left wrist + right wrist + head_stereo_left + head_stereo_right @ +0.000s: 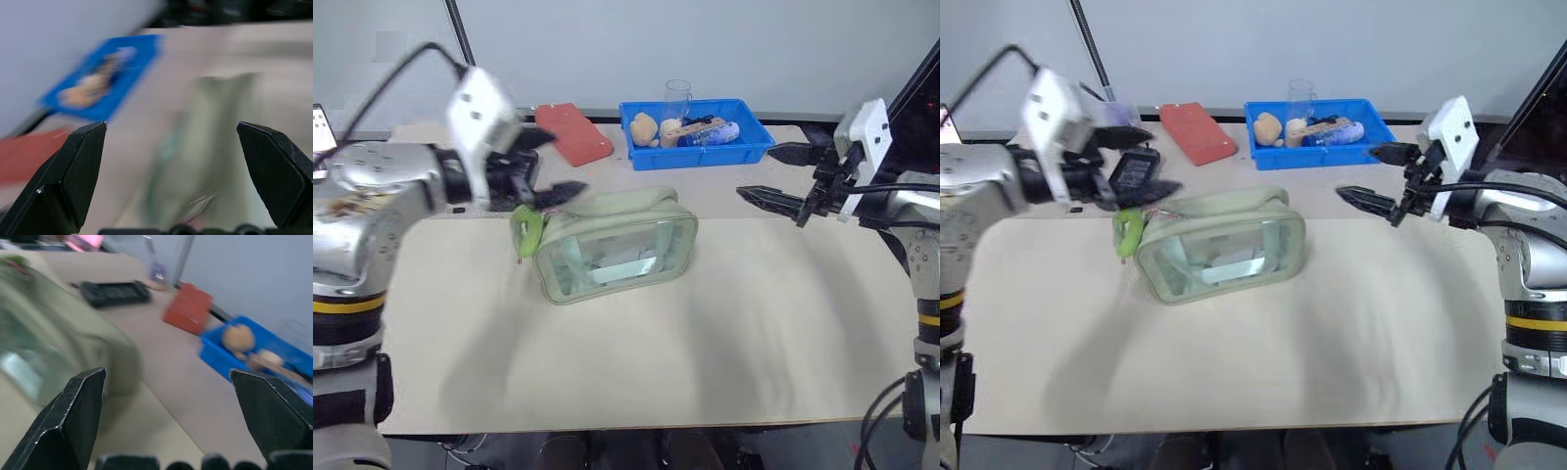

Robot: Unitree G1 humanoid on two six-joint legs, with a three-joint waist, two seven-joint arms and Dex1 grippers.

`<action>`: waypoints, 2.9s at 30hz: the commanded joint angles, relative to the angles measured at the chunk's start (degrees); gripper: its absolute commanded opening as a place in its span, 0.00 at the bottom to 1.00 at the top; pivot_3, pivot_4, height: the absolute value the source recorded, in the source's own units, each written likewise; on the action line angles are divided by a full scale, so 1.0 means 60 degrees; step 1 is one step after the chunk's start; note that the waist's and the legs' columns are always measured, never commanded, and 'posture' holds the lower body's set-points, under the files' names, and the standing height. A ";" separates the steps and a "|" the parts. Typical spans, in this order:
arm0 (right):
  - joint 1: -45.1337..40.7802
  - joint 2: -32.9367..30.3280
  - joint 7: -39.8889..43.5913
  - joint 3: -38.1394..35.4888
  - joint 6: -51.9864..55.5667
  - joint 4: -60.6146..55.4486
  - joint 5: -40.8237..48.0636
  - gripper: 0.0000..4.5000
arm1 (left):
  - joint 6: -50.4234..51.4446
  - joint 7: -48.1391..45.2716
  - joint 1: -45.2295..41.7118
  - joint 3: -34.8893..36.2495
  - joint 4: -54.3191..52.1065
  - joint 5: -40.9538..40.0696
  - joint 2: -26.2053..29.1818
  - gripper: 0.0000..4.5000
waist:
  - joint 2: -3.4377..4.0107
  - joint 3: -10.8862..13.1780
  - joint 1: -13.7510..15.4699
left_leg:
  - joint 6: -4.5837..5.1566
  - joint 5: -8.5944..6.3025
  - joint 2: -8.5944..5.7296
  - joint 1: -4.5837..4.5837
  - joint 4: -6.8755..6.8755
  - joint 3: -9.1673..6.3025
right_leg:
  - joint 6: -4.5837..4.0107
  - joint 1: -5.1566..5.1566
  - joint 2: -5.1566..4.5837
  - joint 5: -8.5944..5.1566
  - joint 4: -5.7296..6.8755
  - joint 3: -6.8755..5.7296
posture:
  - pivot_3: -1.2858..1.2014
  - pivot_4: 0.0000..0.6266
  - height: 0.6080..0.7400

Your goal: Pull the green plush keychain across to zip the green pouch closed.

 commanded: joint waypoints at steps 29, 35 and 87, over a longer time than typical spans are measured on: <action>-0.0107 -0.0477 -0.0286 0.0386 0.1873 -0.2875 0.1084 1.00 | -1.0307 -0.3604 -0.1010 -0.1522 0.5334 0.4178 -0.0792 0.01 | -0.0001 0.0001 0.0299 | 0.0015 -0.0003 0.0003 -0.0111 0.0073 -0.0004 | -0.0064 -0.0084 -0.0001 0.0027 0.0026 -0.0001 | 0.52 0.24 1.00; 0.0118 -0.0474 -0.0199 0.0407 0.1920 -0.3038 0.1088 1.00 | -0.9788 -0.3329 -0.0568 -0.1415 0.5285 0.4199 -0.1160 0.01 | 0.0000 0.0000 0.0299 | 0.0046 -0.0021 0.0009 -0.0171 0.0126 -0.0002 | 0.0007 -0.0132 0.0002 0.0068 0.0051 -0.0001 | 0.52 0.24 1.00; 0.0386 0.0422 0.0508 0.1792 -0.0547 -0.1061 -0.1347 0.00 | -0.0189 -0.1997 0.0543 0.2303 0.1019 -0.0628 0.0118 1.00 | 0.0000 0.0000 0.0252 | 0.0048 -0.0021 0.0015 -0.0163 0.0162 -0.0016 | 0.0037 -0.0131 0.0019 0.0064 0.0080 0.0001 | 0.52 0.24 1.00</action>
